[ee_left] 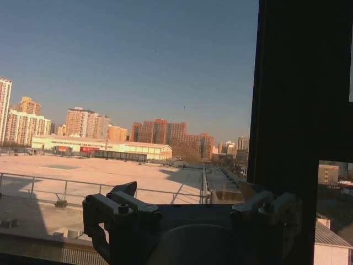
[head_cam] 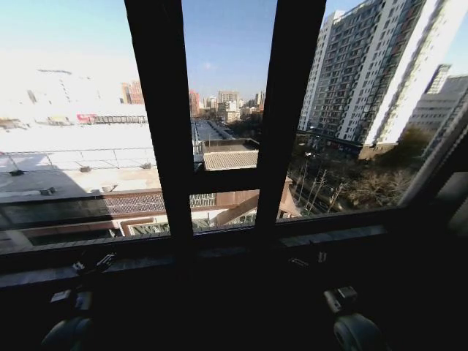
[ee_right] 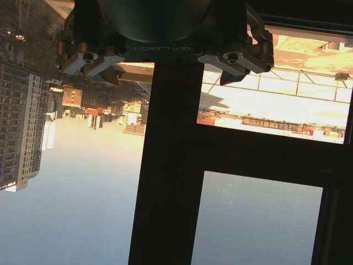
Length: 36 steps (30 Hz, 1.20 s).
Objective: Open the curtains by pulling them apart, changing their state from closed to fully open.
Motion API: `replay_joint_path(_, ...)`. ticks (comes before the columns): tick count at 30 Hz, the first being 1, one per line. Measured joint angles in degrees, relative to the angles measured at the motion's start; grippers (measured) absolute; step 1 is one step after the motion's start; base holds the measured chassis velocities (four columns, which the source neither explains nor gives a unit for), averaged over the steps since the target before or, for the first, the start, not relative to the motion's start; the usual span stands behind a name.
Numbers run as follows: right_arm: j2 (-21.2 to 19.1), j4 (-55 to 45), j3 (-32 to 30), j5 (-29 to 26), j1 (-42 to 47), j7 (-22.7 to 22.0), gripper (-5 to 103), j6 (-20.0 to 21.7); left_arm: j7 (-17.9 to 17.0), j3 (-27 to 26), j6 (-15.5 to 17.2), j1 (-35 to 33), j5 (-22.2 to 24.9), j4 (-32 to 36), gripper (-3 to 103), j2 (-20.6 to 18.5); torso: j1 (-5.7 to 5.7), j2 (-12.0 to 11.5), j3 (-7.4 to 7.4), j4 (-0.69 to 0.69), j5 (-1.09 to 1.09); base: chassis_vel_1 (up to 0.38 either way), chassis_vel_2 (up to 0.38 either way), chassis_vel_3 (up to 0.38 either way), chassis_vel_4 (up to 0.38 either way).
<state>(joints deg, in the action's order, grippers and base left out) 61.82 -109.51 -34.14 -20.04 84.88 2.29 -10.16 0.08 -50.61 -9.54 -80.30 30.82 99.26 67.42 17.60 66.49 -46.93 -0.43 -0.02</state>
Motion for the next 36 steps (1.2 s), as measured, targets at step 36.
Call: replay_joint_path(36,0.0,0.0,0.0,0.0,0.0,0.0,100,0.0,0.0,0.0,0.0,0.0,0.0,0.0,100,0.0,-0.02,0.0,0.0,0.0,0.0,-0.278,-0.286,0.286,0.279)
